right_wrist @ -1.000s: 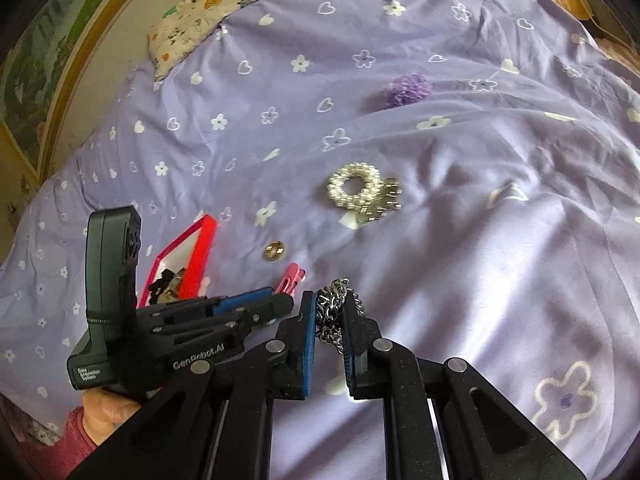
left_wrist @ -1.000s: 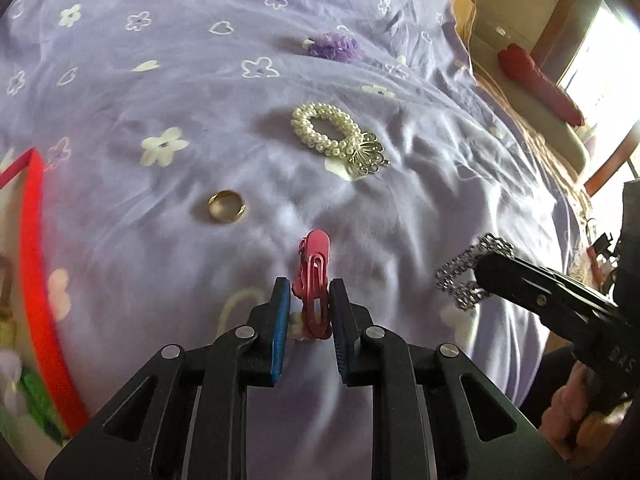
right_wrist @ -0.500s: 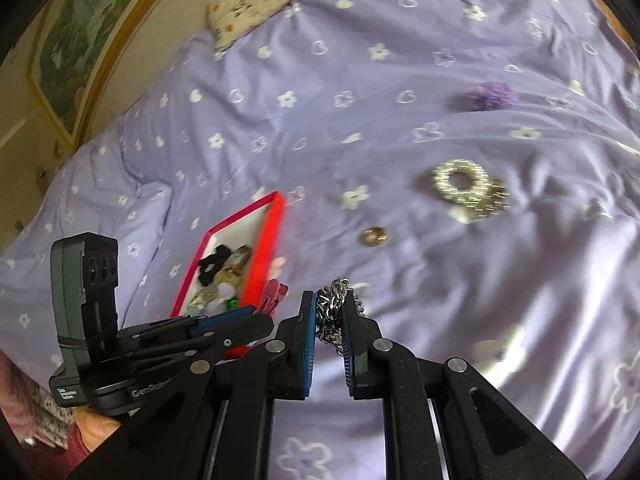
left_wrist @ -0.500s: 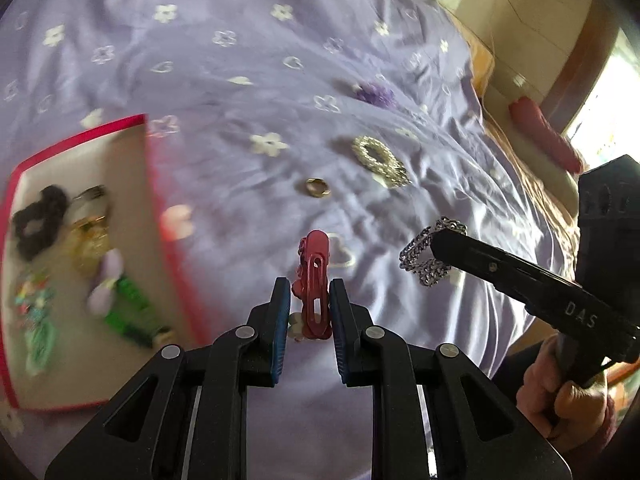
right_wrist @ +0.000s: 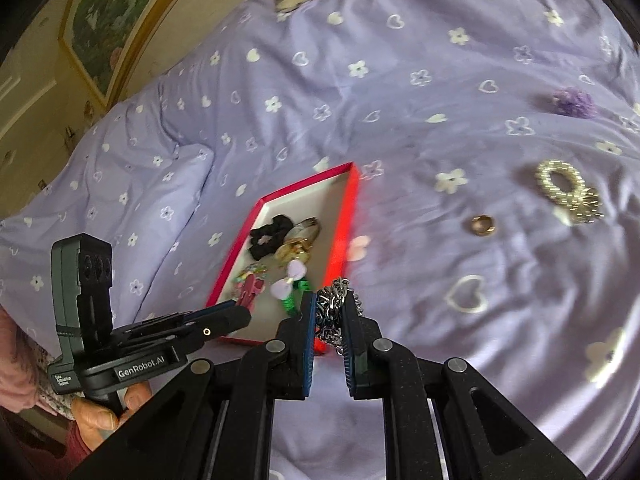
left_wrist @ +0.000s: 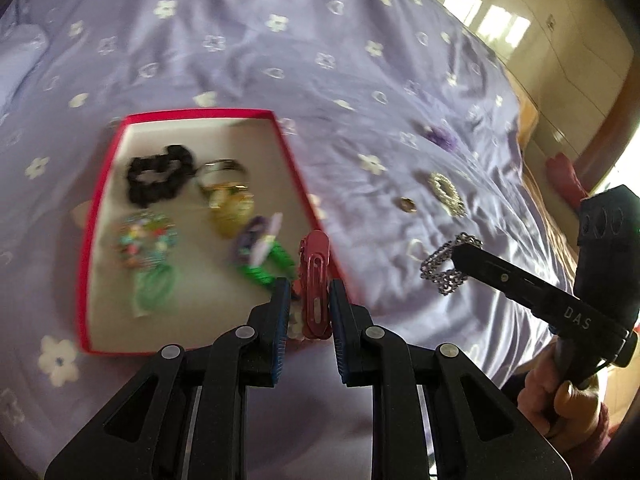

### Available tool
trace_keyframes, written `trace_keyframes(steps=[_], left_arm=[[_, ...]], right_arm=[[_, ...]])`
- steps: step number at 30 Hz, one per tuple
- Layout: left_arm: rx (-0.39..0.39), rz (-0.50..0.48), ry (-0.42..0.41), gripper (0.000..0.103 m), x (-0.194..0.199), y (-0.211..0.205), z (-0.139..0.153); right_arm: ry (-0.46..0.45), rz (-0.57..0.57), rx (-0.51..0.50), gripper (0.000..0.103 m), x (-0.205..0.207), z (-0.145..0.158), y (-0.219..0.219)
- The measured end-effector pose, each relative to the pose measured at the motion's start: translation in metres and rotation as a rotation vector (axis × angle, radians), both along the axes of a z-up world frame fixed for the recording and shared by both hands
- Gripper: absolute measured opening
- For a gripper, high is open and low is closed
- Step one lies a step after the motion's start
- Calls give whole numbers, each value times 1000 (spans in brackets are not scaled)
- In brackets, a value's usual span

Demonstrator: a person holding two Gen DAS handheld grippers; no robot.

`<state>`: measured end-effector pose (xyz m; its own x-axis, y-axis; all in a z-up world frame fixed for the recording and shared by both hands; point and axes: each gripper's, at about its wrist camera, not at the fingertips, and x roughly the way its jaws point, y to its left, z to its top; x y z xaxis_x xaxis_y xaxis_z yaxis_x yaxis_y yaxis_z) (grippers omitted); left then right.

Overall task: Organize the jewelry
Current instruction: 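Carry the pink clip and silver chain into the box with both tools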

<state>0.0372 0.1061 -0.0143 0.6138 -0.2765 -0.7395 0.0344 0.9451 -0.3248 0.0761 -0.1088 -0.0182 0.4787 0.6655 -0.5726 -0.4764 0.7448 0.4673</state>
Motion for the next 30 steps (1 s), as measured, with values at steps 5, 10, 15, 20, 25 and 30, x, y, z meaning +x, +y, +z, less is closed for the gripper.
trace_keyframes(steps=[5, 10, 15, 20, 25, 30], left_arm=[[-1, 45, 1, 18, -12, 22, -2], [-6, 72, 5, 18, -19, 35, -5], [-11, 91, 8, 18, -23, 45, -7], [-15, 113, 16, 18, -24, 57, -11], [-14, 138, 26, 18, -23, 70, -15], [-7, 159, 41, 18, -18, 82, -20]], right_arm=[[-4, 32, -5, 11, -4, 1, 17], [-3, 58, -8, 11, -6, 2, 32], [-2, 80, -8, 11, -6, 4, 44], [0, 103, -11, 11, -4, 3, 59], [4, 127, -17, 11, 0, 0, 73], [11, 147, -24, 11, 10, -3, 88]])
